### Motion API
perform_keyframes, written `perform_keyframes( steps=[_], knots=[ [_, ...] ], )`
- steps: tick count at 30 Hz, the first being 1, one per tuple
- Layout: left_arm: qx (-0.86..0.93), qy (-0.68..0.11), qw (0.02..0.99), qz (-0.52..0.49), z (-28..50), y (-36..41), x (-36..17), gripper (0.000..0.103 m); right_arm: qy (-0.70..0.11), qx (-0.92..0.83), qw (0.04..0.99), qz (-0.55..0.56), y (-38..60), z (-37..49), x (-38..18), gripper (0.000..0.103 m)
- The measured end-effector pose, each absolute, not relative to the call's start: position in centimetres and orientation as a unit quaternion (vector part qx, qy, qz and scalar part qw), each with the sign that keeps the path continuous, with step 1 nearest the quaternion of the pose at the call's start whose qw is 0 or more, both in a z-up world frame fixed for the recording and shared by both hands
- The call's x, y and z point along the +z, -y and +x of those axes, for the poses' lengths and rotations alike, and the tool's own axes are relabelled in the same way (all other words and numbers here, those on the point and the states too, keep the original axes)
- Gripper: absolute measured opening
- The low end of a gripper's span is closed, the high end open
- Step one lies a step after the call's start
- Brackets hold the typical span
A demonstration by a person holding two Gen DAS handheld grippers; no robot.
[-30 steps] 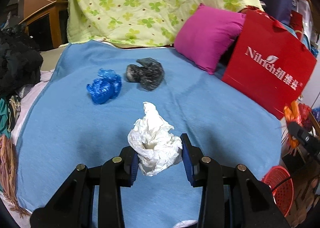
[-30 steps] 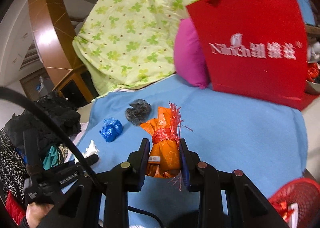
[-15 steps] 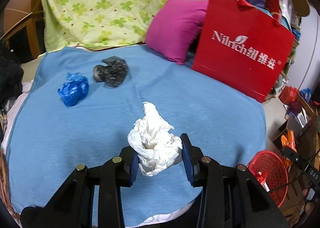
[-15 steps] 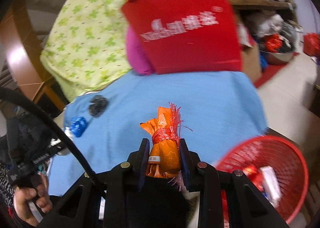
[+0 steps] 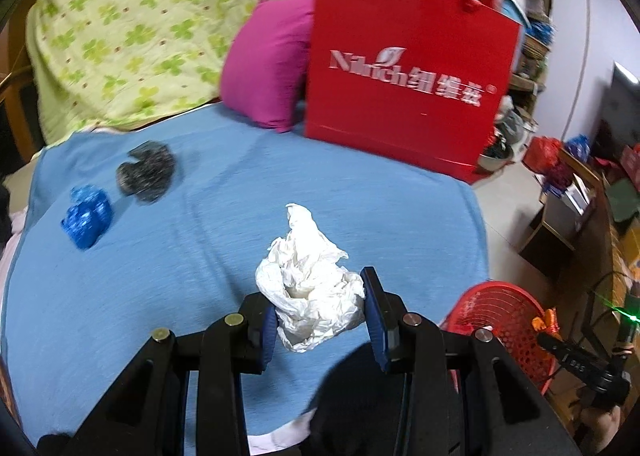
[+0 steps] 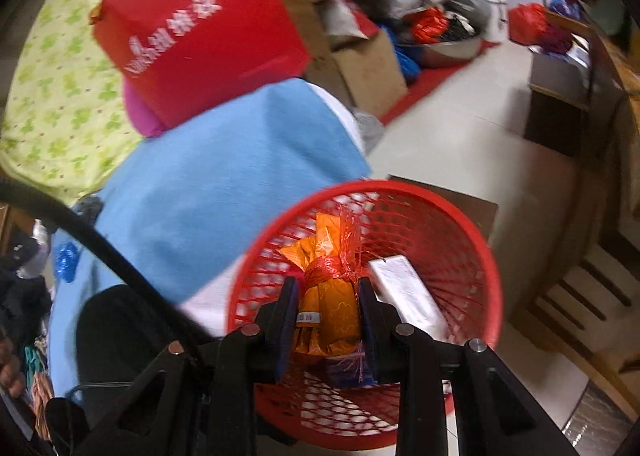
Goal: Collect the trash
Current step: 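Carry the orange and white bags to the wastebasket and open both tools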
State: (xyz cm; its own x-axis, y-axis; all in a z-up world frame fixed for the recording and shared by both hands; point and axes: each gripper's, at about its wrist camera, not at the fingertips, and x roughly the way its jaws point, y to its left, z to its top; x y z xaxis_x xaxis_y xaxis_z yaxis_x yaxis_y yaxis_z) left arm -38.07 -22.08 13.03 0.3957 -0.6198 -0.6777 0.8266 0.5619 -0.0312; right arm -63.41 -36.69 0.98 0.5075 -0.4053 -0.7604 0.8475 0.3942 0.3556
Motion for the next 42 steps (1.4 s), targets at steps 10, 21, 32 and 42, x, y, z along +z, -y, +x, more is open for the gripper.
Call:
perform_keyframes(
  steps=[10,21,32,42],
  knots=[
    [-0.485,-0.325,0.791,0.185,-41.7,26.4,12.6,0.040,-0.294,-0.431,0.755,0.397,38.0,-65.6,-0.5,0.087],
    [-0.564,-0.344,0.718,0.220,-47.5,32.4,10.9,0.040,-0.200,-0.468,0.774,0.377,37.9,-68.9,4.0,0.087],
    [-0.606,-0.372,0.648,0.273,-52.9,37.4,8.2,0.047,-0.147,-0.473,0.783,0.375,37.4,-70.9,5.9,0.087],
    [-0.576,-0.375,0.679,0.259,-49.9,36.5,9.2,0.077,-0.139,-0.465,0.791,0.373,37.1,-70.3,6.7,0.087]
  ],
)
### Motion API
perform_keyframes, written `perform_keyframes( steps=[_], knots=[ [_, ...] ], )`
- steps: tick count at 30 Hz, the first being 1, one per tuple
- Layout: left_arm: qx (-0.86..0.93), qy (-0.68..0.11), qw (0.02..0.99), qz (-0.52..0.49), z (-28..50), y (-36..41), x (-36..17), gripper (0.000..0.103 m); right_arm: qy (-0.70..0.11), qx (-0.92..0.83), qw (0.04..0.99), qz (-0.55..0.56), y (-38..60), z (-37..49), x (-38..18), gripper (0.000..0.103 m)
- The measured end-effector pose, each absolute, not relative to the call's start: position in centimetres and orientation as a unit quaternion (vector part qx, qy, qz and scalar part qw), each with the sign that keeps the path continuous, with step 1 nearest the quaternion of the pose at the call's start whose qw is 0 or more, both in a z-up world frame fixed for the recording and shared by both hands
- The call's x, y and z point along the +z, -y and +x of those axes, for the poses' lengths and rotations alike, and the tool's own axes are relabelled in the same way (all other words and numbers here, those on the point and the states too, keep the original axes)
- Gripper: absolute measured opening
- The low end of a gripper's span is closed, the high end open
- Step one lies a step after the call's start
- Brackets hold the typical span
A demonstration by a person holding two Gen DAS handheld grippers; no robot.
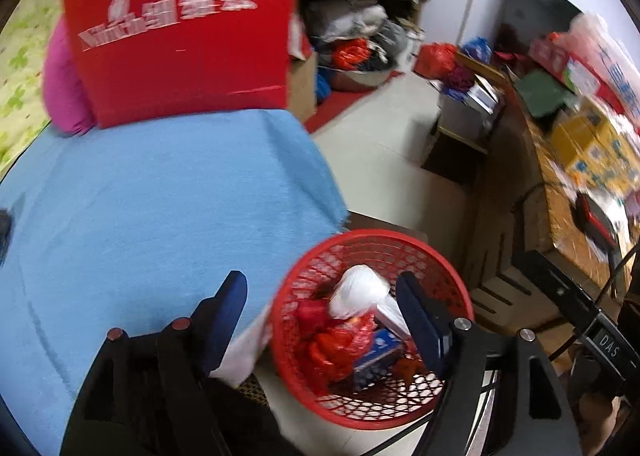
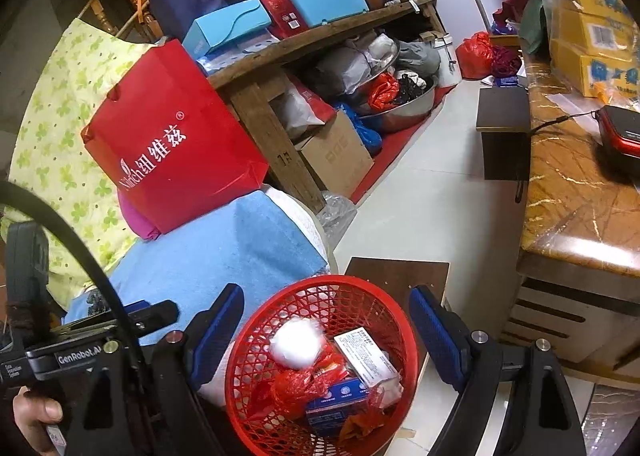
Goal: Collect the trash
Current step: 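Carry the orange and white bags to the wastebasket and open both tools, then return both tools to the blue and black plastic bags on the blanket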
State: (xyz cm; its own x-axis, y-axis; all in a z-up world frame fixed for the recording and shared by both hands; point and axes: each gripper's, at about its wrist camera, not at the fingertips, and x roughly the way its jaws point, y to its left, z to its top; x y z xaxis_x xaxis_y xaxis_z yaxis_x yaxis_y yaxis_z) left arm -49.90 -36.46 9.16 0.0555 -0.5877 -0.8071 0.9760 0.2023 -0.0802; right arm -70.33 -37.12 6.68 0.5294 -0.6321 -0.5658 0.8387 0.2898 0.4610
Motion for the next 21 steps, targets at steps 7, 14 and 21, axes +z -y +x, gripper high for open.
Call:
perform_keyframes(
  steps=[7,14,21],
  knots=[
    [-0.531,-0.393,0.719,0.216,-43.6,32.3,9.7,0.078,-0.152,-0.442,0.807,0.361,36.7,-67.3,7.6,0.087],
    [-0.478,-0.400,0.759,0.189,-38.1,27.1,9.3,0.078,-0.175,-0.398,0.840,0.326,35.3,-61.7,9.6,0.087],
    [-0.423,-0.411,0.792,0.158,-32.7,21.4,8.8,0.078,-0.200,-0.328,0.880,0.279,32.7,-53.4,12.0,0.087]
  ],
)
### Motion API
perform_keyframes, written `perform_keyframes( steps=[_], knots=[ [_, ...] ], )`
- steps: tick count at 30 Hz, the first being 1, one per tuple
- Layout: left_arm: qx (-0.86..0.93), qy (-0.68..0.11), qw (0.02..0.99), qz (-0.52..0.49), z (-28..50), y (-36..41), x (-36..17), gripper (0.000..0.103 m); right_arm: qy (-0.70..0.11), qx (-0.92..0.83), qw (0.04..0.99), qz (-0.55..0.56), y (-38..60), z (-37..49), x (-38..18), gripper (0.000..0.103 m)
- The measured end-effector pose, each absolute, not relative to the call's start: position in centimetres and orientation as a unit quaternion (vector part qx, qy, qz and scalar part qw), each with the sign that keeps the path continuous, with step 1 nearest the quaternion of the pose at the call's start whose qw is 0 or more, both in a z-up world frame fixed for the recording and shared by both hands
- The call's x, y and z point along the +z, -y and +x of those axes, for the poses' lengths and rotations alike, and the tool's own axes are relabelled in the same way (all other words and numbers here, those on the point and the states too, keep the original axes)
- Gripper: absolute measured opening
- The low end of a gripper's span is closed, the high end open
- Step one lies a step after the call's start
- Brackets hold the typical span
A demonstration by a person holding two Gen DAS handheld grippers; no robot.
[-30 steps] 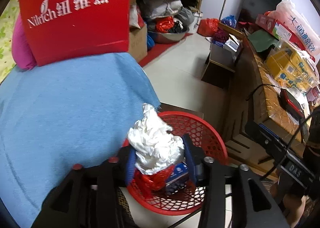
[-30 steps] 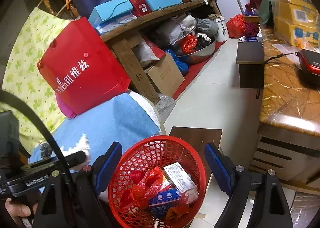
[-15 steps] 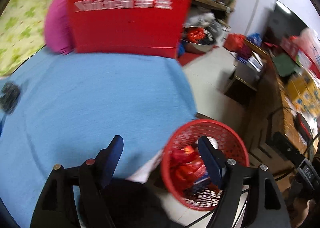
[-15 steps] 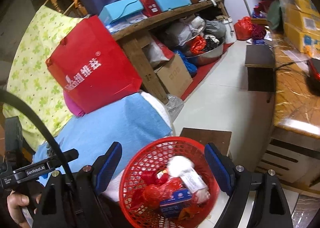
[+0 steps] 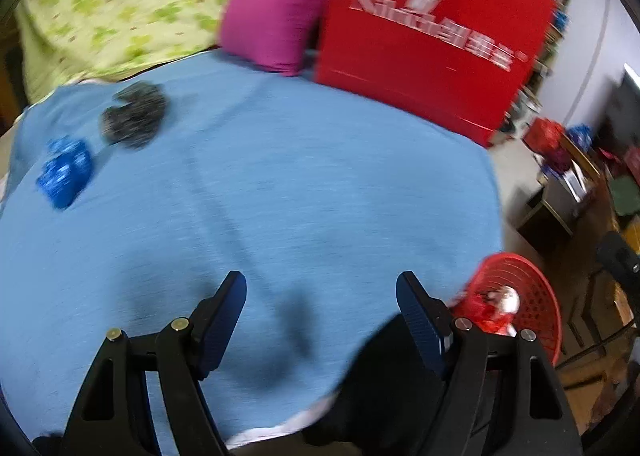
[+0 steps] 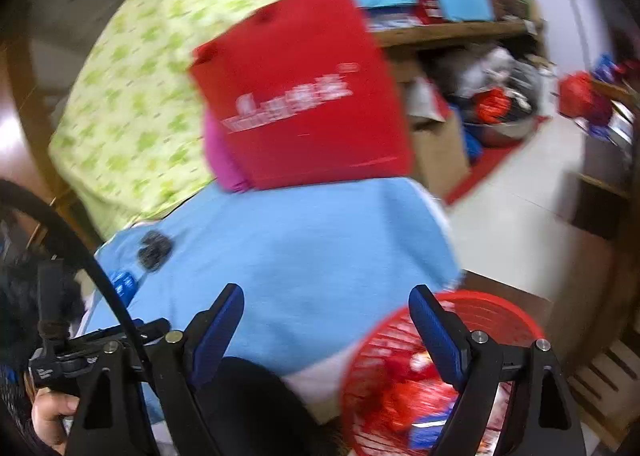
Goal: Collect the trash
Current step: 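Return both tools to the blue and black plastic bags on the blanket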
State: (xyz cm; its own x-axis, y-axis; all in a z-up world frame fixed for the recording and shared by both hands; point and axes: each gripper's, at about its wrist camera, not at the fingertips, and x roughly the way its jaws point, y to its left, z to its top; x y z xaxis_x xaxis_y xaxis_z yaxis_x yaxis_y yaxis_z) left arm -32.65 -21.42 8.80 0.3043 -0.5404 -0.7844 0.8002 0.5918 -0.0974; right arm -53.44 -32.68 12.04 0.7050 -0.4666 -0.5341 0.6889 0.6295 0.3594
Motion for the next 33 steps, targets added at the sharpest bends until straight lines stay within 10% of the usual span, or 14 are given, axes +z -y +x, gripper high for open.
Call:
perform_keyframes(
  steps=[33],
  knots=[
    [-0.208,-0.413,0.883,0.079,-4.4,11.4,8.4,0.081,-0.230,-0.143,0.932,0.242,28.1,-28.8,8.0,0.088]
  ],
)
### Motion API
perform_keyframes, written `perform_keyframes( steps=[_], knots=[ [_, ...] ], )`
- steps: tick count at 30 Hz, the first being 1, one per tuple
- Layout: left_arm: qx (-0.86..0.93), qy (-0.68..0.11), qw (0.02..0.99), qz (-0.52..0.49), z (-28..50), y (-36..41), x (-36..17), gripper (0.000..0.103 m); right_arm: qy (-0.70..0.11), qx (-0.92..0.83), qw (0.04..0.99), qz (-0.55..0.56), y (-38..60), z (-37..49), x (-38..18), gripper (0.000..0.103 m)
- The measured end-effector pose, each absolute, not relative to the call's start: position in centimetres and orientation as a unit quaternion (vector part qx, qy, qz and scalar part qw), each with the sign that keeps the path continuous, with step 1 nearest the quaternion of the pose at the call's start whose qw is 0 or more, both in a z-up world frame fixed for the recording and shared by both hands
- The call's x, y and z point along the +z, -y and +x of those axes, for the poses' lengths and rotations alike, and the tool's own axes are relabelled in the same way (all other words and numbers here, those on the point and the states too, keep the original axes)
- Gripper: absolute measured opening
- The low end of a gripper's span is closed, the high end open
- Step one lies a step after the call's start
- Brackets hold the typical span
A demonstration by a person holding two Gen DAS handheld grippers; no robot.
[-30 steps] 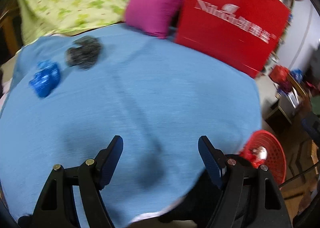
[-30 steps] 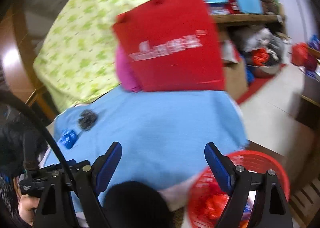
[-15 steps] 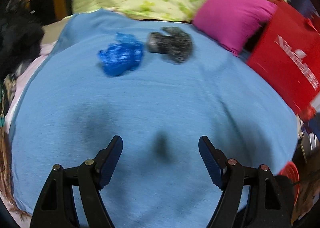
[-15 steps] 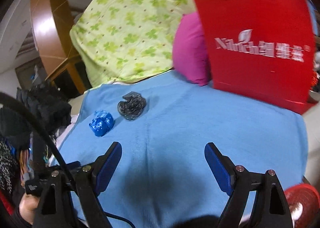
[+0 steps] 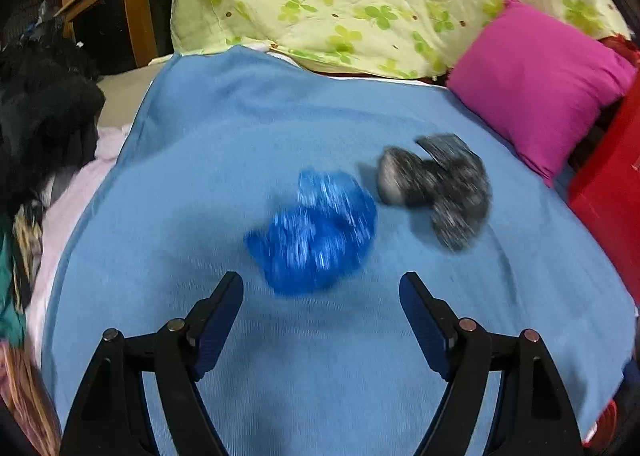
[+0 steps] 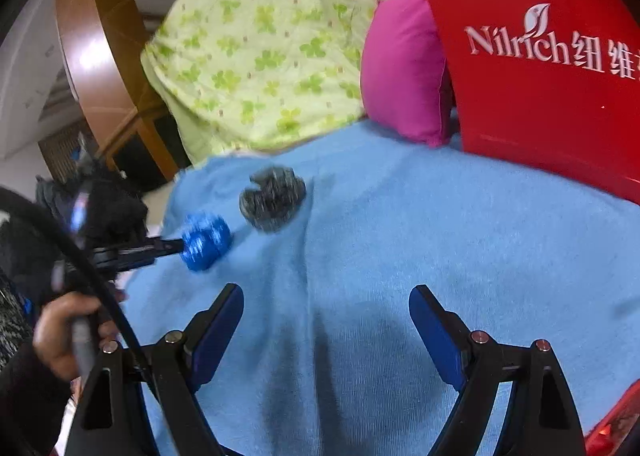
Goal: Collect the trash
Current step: 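Return both tools to the blue and black plastic bags on the blanket, then close the left tool on the crumpled blue plastic bag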
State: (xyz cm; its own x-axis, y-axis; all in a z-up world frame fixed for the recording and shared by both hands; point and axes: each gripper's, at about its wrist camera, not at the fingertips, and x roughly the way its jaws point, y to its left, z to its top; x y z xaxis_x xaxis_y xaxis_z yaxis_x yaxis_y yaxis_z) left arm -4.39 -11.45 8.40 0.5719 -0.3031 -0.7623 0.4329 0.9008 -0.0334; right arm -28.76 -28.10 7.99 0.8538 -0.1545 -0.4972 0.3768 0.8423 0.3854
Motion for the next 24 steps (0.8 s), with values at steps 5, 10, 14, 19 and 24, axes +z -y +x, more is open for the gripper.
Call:
perform_keyframes(
  steps=[5,10,14,19,24],
  knots=[
    [-0.213,-0.442,0.867,0.083,-1.2,13.5,6.2,0.082,-0.226,-0.129,0.932,0.251,28.4,-28.6,7.7,0.088],
    [-0.186,-0.445,0.869,0.113,0.5,14.3,4.0,0.084,-0.225,-0.126,0.934,0.247,28.3,-28.4,7.7,0.088],
    [-0.188,-0.440,0.871,0.113,0.7,13.6,3.7,0.058,-0.232,-0.130,0.933,0.243,28.3,-28.1,7.6,0.088],
    [-0.186,-0.433,0.881,0.051,-0.5,10.5,4.3,0.052,-0.261,-0.135,0.927,0.231,28.2,-26.8,7.5,0.088],
    [-0.162,-0.416,0.895,0.022,-3.2,7.4,4.2,0.052,-0.297,-0.107,0.926,0.209,28.2,-20.8,8.8,0.088]
  ],
)
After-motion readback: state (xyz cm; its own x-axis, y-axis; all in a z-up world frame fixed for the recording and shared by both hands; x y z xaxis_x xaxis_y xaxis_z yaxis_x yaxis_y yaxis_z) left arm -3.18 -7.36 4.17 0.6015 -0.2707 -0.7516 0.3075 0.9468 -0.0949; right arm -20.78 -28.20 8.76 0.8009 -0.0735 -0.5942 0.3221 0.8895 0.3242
